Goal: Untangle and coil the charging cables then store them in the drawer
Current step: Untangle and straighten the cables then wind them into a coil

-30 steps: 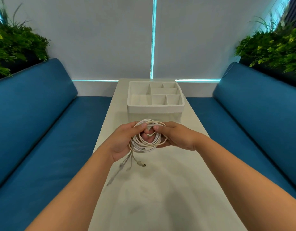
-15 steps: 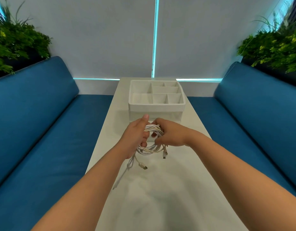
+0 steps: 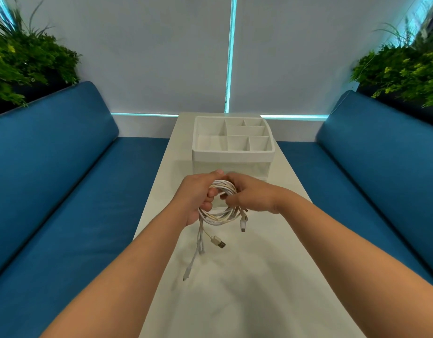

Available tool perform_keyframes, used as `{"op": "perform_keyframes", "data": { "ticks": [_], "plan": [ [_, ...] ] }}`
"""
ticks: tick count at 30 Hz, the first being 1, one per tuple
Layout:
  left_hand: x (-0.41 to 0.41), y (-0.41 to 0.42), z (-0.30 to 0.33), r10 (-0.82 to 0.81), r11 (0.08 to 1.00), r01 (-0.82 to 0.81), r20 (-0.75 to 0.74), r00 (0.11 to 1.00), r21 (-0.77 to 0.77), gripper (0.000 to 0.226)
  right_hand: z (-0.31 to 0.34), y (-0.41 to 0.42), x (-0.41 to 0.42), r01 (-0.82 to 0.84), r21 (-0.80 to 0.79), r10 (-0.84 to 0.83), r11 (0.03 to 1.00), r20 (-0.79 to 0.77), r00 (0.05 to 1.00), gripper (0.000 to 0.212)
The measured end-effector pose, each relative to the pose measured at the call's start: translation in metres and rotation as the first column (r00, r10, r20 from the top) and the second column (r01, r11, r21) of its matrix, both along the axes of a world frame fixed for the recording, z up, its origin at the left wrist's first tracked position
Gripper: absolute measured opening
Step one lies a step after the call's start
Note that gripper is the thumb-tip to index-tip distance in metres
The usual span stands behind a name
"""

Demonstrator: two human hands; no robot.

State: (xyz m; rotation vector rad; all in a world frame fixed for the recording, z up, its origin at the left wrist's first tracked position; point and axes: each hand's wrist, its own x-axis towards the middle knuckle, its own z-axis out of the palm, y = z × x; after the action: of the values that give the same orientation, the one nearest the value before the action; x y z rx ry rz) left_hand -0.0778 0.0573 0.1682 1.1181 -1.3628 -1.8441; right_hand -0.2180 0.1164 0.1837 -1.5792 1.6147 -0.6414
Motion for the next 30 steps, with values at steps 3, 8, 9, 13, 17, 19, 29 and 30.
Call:
{"op": "perform_keyframes", "data": {
  "ticks": [3,8,9,13,17,19,29,30],
  "plan": [
    [-0.006,0.001,0.003,-0.065,0.998,0.064,-0.009,0.998,-0.023,0.022,0.005,-0.005,0.007,0.070,-0.051,-0.071,0.996,-0.004,0.997,0.038],
    [0.002,-0.006,0.002,-0.151,0.982,0.147,-0.019,0.988,-0.119,0.039,0.001,-0.004,0.003,0.111,-0.077,-0.106,0.991,0.071,0.992,0.010],
    [0.005,-0.007,0.001,-0.164,0.971,0.163,0.007,0.986,-0.173,0.040,0.001,-0.003,0.001,0.124,-0.093,-0.116,0.988,0.088,0.989,0.014],
    [0.012,-0.007,-0.004,-0.179,0.885,0.222,0.141,0.974,-0.408,0.031,-0.003,-0.001,-0.005,0.215,-0.077,-0.197,0.974,0.196,0.961,0.019],
    [0.018,-0.010,-0.007,-0.210,0.822,0.330,0.292,0.933,-0.464,0.044,-0.002,0.001,-0.010,0.168,-0.018,-0.161,0.986,0.214,0.963,0.021],
    [0.019,-0.010,-0.006,-0.259,0.800,0.405,0.354,0.898,-0.442,0.051,-0.003,0.002,-0.011,0.160,-0.006,-0.156,0.987,0.200,0.967,0.022],
    [0.016,-0.019,-0.007,-0.069,0.922,0.152,0.235,0.969,-0.356,0.047,-0.016,0.004,-0.022,0.253,0.012,-0.246,0.967,0.274,0.930,0.015],
    [0.014,-0.019,-0.008,-0.062,0.940,0.118,0.180,0.982,-0.319,0.045,-0.017,0.004,-0.021,0.264,0.012,-0.257,0.964,0.280,0.925,0.016]
  ]
}}
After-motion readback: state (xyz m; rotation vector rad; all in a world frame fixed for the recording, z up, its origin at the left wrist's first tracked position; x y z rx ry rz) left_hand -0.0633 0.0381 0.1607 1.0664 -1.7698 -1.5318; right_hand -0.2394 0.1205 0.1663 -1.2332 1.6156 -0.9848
